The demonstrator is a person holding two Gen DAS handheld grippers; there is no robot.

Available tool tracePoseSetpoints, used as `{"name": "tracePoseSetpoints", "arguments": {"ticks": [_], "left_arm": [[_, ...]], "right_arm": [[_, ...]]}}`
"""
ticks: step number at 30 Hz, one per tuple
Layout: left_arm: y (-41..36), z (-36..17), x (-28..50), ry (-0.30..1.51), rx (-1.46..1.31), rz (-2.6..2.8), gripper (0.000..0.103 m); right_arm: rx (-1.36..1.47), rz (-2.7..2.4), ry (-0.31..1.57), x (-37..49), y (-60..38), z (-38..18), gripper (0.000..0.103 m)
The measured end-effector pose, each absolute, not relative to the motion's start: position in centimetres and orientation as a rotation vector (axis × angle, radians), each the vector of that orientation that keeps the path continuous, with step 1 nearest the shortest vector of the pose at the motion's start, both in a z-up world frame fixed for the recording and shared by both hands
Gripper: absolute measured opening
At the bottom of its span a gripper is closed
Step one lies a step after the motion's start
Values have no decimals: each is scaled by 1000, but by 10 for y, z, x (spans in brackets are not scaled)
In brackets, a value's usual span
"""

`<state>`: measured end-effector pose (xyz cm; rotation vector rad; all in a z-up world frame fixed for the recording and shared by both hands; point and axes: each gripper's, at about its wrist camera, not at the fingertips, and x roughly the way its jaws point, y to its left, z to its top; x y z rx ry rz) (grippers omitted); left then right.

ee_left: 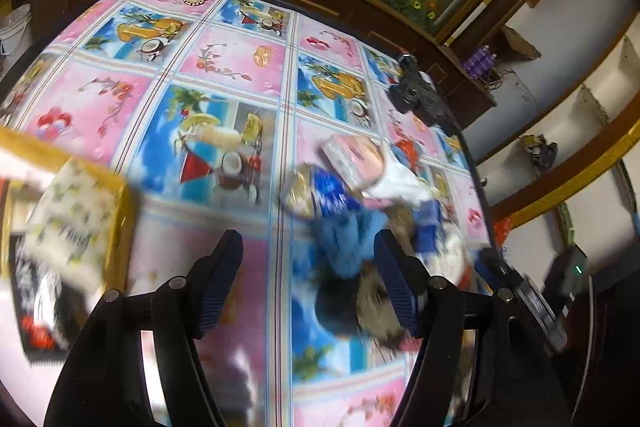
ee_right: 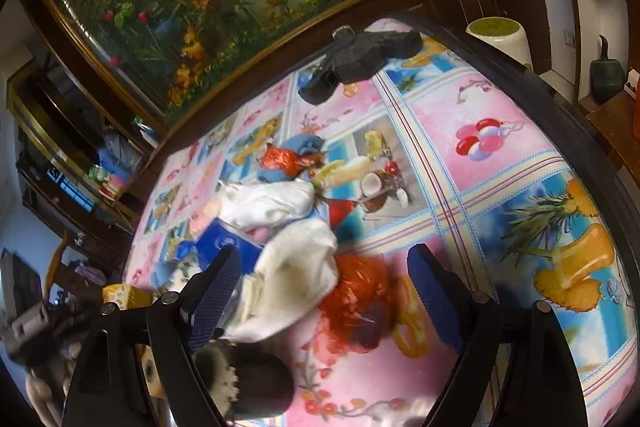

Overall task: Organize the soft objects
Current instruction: 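Return the left tool to the table and grasp the blue knitted cloth, then lift the blue cloth with the left tool while the right tool grasps the orange plastic bag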

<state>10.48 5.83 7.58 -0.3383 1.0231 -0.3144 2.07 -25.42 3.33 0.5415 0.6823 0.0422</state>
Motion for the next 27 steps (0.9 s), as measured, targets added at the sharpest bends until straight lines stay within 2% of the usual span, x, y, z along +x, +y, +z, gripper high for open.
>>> {"name": "tracePoseSetpoints", "arguments": {"ticks": [8,9,11,13,21,27], "left_arm": [[10,31,180,1159,-181,-281,67],[5,27,182,1180,-147,-283,69],[-2,30,176,1180,-75,-298,68],[1,37,170,1181,-23,-304,53],[58,44,109,1221,163,-246,52],[92,60,57,1201,59,-289,52]], "right_arm": [[593,53,693,28,-262,23,87],[594,51,694,28,-262,22,87],[596,36,700,29,-264,19,87],[608,28,710,29,-266,16,87],[612,12,731,31,-265,14,87],[588,15,737,30,-259,16,87]]}}
